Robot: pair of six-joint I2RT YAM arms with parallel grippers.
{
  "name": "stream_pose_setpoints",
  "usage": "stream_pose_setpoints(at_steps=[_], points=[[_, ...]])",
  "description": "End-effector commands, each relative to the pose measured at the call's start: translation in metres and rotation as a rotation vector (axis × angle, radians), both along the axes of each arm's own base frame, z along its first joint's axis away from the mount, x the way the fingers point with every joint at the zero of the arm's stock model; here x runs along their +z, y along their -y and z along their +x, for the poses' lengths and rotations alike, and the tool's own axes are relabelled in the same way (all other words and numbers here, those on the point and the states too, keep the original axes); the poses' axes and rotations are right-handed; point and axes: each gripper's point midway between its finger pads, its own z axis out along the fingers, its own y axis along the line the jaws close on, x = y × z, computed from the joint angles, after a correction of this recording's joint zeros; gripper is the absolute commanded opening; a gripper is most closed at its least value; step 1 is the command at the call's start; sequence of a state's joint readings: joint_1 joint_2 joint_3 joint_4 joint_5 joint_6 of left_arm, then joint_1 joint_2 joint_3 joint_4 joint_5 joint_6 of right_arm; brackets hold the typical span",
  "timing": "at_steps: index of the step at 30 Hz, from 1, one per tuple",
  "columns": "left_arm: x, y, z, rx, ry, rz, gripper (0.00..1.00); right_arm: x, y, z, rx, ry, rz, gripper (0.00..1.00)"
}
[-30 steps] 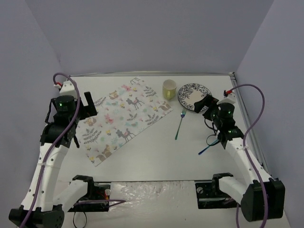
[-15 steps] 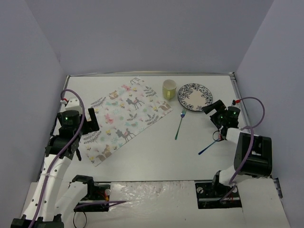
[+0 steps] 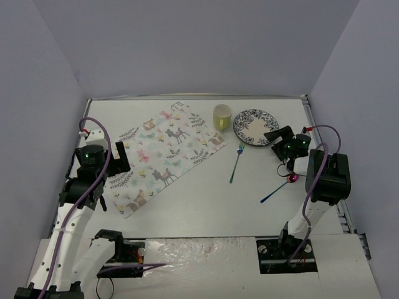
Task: Set the dinner table for one person
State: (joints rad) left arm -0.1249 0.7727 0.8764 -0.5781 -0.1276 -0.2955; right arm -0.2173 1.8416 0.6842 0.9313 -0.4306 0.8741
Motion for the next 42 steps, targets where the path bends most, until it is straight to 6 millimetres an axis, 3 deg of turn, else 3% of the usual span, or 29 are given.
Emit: stream_pose_setpoints(at_steps=[1, 20, 25, 30, 35, 38, 42], points=[[0.02, 0.002, 0.01, -0.006, 0.083, -0.015, 0.97, -0.003, 0.007, 0.011, -0.07, 0.004, 0.08, 0.76], [0.018, 0.002, 0.009, -0.007, 0.076, -0.013, 0.97, -0.065, 0.017, 0.009, -0.14, -0.225, 0.1, 0.7], [0.019, 0.002, 0.009, -0.007, 0.077, -0.012, 0.97, -0.077, 0.017, 0.007, -0.141, -0.254, 0.095, 0.54], [0.018, 0.002, 0.009, -0.008, 0.076, -0.011, 0.97, -0.086, 0.017, 0.007, -0.134, -0.254, 0.1, 0.27], [0.018, 0.002, 0.009, -0.008, 0.075, -0.011, 0.97, -0.077, 0.016, 0.01, -0.11, -0.213, 0.124, 0.07], [0.018, 0.002, 0.009, -0.008, 0.077, -0.011, 0.97, -0.054, 0.02, 0.015, -0.105, -0.152, 0.137, 0.0], [0.018, 0.002, 0.009, -0.009, 0.075, -0.012, 0.97, -0.015, 0.027, 0.019, -0.106, -0.048, 0.179, 0.0]])
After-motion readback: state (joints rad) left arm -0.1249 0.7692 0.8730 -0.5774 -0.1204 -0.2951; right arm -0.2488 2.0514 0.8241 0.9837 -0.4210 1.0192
